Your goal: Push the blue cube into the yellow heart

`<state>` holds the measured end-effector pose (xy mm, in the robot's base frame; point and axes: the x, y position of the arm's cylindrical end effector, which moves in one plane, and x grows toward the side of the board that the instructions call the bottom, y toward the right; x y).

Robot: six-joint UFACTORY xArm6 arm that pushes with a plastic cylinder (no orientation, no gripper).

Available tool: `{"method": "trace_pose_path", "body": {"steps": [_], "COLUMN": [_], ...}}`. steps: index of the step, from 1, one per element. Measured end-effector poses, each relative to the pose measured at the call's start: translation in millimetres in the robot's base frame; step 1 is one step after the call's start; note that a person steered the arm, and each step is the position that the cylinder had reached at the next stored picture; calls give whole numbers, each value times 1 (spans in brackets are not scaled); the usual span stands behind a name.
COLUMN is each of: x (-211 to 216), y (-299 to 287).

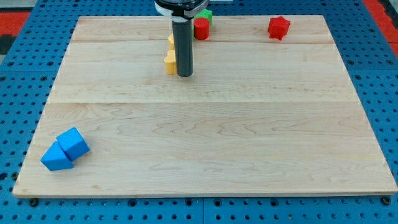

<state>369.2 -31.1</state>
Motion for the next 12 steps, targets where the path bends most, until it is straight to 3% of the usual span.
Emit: {"method": "trace_pose_path", "body": {"steps": [1,2,3,4,5,9,12], "x": [0,55,144,205,249,249,213], "y": [0,5,-14,-60,-55,-86,-86]}}
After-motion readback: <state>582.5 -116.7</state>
